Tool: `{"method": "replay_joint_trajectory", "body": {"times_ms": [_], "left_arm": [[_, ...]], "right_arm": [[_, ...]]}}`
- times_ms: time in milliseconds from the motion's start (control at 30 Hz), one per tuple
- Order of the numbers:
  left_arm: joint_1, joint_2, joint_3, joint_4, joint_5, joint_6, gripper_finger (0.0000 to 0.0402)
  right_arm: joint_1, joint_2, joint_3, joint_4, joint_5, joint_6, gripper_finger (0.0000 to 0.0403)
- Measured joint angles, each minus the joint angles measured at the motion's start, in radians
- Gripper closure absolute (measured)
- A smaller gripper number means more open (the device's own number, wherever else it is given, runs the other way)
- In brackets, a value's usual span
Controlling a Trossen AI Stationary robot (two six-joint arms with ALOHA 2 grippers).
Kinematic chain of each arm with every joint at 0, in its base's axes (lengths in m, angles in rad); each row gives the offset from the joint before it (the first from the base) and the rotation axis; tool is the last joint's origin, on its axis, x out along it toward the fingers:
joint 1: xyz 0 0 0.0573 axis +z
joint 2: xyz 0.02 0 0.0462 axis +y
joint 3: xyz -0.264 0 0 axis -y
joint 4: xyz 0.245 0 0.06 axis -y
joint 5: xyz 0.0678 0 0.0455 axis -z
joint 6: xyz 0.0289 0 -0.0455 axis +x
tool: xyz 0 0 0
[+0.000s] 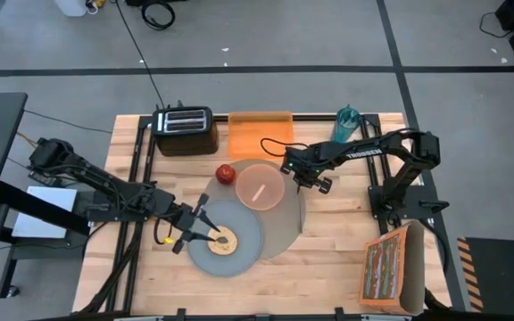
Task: Arrange a breakfast setting
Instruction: Put the black spoon on the gray mat
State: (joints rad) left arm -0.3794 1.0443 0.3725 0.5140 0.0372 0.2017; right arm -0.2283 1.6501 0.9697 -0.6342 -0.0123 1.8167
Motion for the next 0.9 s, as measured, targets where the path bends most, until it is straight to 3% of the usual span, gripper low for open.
{"method": "replay_joint_trajectory", "body": {"times_ms": [233, 667, 900], "left_arm": [[0.000, 0.000, 0.000, 0.006, 0.000, 0.002, 0.0260], [0.000, 0.000, 0.000, 0.039, 0.000, -0.008, 0.0260], [0.000, 0.000, 0.000, 0.043, 0.000, -0.018, 0.0260]], "right_arm": [[0.005, 0.000, -0.025, 0.031, 0.058, -0.045, 0.0363], [0.050, -0.009, -0.025, 0.066, 0.117, -0.142, 0.0256], [0.071, -0.059, 0.010, 0.060, 0.158, -0.275, 0.0247]]}}
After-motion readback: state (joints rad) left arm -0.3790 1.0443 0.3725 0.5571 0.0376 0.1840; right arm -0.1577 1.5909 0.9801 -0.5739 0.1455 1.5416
